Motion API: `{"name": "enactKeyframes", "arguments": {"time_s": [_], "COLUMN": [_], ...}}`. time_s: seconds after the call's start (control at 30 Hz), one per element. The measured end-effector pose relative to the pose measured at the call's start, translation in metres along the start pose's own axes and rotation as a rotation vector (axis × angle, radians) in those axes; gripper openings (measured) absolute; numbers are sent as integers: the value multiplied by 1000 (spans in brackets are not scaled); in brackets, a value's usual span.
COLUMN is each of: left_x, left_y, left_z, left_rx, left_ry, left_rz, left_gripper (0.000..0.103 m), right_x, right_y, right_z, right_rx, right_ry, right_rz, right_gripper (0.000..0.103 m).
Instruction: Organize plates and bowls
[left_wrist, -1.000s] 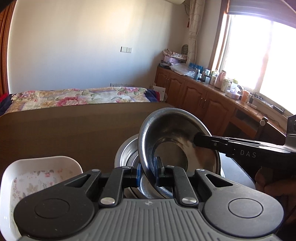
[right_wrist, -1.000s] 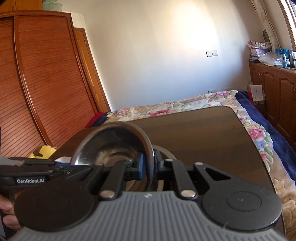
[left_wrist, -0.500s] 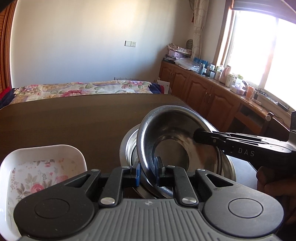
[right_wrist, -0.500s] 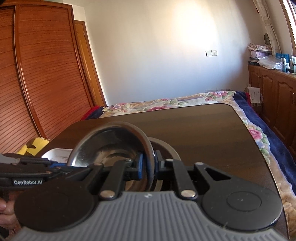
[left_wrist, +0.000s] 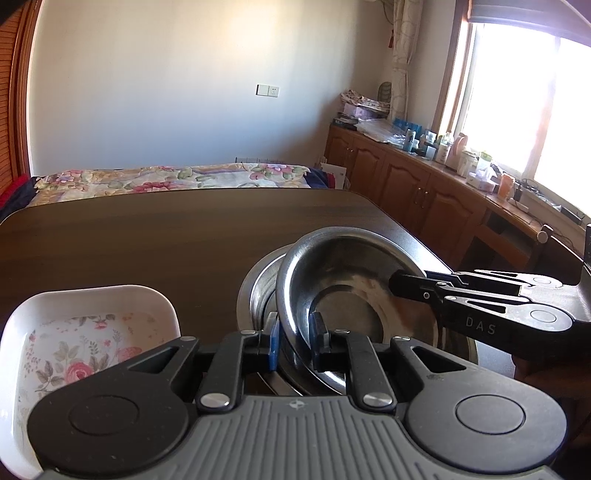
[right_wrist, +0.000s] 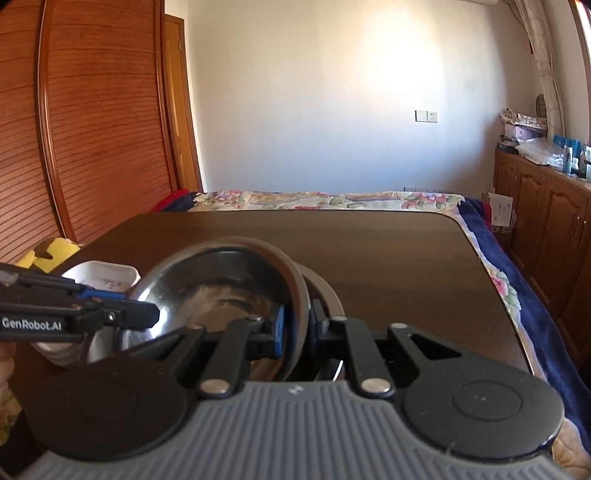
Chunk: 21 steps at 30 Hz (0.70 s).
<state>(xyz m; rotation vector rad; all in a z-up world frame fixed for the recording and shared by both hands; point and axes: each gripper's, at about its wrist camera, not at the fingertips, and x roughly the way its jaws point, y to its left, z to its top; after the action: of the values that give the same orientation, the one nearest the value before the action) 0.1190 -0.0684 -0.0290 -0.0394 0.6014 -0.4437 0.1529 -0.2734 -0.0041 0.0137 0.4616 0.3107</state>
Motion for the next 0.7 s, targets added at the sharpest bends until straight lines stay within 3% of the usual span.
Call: {"name": "enactKeyframes", "arguments": {"time_s": [0.47, 0.6, 0.7], "left_x": [-28, -29, -29], "left_y": [5, 6, 6], "left_z": [-6, -8, -10], "left_rx": [-17, -10, 0], "left_ry": [-90, -108, -127], "left_rz": [42, 69, 91], "left_gripper": [17, 32, 53], "right_x": [5, -1, -8], "right_y": [12, 16, 15], "right_z": [3, 4, 4], "right_rx": [-95, -96, -79], "right_ry": [21, -16, -54], "right_rz": [-29, -24, -28], "right_gripper": [15, 15, 15]}}
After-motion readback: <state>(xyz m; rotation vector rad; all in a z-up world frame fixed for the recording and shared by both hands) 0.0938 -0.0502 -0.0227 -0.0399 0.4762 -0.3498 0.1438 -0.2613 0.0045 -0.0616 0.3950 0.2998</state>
